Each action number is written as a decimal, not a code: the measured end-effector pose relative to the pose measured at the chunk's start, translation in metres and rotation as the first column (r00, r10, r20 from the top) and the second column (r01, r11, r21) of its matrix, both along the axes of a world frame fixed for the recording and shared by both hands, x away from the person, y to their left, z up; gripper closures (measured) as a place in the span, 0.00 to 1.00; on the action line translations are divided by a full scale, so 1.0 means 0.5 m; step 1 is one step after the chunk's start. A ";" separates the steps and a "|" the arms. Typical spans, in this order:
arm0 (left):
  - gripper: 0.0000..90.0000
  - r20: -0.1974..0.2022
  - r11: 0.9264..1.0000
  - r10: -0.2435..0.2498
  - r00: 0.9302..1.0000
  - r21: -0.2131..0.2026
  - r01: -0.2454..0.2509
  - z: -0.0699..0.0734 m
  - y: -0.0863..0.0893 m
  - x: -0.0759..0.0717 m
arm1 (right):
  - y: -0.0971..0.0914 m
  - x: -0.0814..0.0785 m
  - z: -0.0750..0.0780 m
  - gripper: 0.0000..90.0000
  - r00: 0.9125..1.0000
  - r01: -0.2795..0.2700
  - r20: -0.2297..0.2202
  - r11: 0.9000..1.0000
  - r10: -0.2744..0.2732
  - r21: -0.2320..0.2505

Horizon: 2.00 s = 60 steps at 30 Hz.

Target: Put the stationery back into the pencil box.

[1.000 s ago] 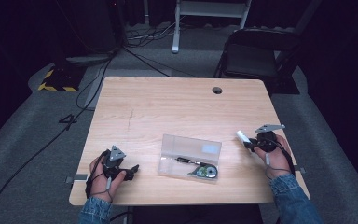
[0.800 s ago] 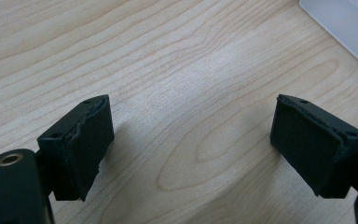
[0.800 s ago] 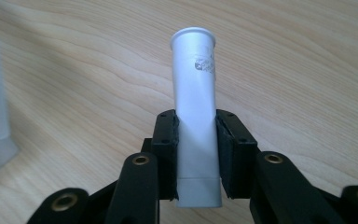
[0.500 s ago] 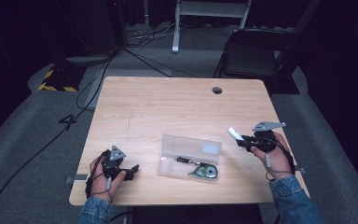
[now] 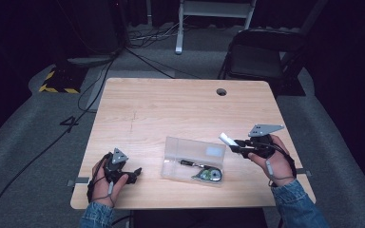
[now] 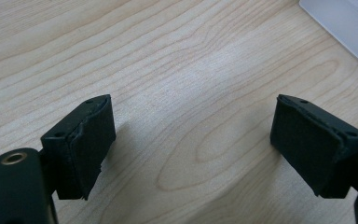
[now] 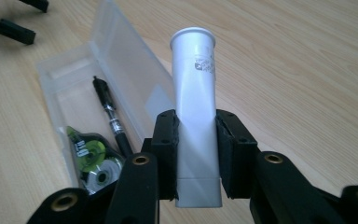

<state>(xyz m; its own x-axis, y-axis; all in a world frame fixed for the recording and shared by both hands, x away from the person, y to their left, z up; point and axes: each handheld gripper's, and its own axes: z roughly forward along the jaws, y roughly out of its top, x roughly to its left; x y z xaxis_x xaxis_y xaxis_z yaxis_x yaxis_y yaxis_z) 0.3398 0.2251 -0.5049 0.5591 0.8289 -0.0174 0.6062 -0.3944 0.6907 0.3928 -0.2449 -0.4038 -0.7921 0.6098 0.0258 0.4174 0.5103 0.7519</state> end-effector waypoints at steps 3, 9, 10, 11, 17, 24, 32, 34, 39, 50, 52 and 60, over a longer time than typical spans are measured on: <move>0.16 0.000 1.000 -0.001 1.000 0.001 0.001 0.000 0.000 0.000 | 0.020 -0.005 0.003 0.79 0.999 -0.043 0.002 0.999 0.043 -0.004; 0.16 -0.006 1.000 0.010 1.000 -0.002 -0.010 0.000 -0.001 -0.003 | 0.061 -0.009 0.003 0.79 0.991 -0.131 -0.011 0.991 0.131 -0.002; 0.16 -0.005 1.000 0.012 1.000 -0.002 -0.012 0.000 -0.001 -0.003 | 0.069 -0.008 0.002 0.79 0.989 -0.149 -0.011 0.989 0.149 -0.006; 0.16 -0.005 1.000 0.012 1.000 -0.002 -0.012 0.000 -0.001 -0.003 | 0.069 -0.008 0.002 0.79 0.989 -0.149 -0.011 0.989 0.149 -0.006; 0.16 -0.005 1.000 0.016 1.000 -0.003 -0.016 0.000 -0.002 -0.004 | 0.117 -0.009 -0.006 0.79 0.970 -0.241 -0.021 0.970 0.240 -0.027; 0.15 -0.006 1.000 0.015 1.000 -0.001 -0.015 0.000 -0.001 -0.003 | 0.162 -0.007 -0.017 0.79 0.944 -0.329 -0.039 0.942 0.327 -0.061; 0.14 -0.011 1.000 0.021 1.000 -0.006 -0.021 0.000 -0.001 -0.003 | 0.208 -0.002 -0.034 0.79 0.906 -0.423 -0.065 0.900 0.418 -0.103; 0.14 -0.010 1.000 0.021 1.000 -0.006 -0.021 0.000 -0.001 -0.003 | 0.216 -0.001 -0.039 0.79 0.900 -0.435 -0.071 0.894 0.430 -0.105; 0.14 -0.011 1.000 0.021 1.000 -0.006 -0.021 0.000 -0.001 -0.003 | 0.231 0.000 -0.048 0.79 0.893 -0.450 -0.090 0.886 0.442 -0.111; 0.14 -0.006 0.999 0.041 0.999 -0.010 -0.041 -0.001 -0.001 -0.009 | 0.257 0.002 -0.069 0.79 0.881 -0.471 -0.116 0.871 0.458 -0.139; 0.14 -0.007 0.999 0.041 0.999 -0.010 -0.041 -0.001 -0.002 -0.009 | 0.259 0.002 -0.071 0.79 0.880 -0.474 -0.115 0.869 0.461 -0.145; 0.14 -0.007 0.999 0.041 0.999 -0.010 -0.041 -0.001 -0.001 -0.009 | 0.274 0.000 -0.085 0.79 0.875 -0.483 -0.127 0.860 0.468 -0.162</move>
<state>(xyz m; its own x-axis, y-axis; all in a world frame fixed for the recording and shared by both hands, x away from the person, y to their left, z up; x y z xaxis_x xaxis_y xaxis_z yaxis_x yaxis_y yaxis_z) 0.3352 0.2243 -0.5055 0.5241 0.8511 -0.0299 0.6267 -0.3617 0.6902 0.3928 -0.1080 -0.4465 -0.9868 0.1595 0.0274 0.1438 0.7868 0.6003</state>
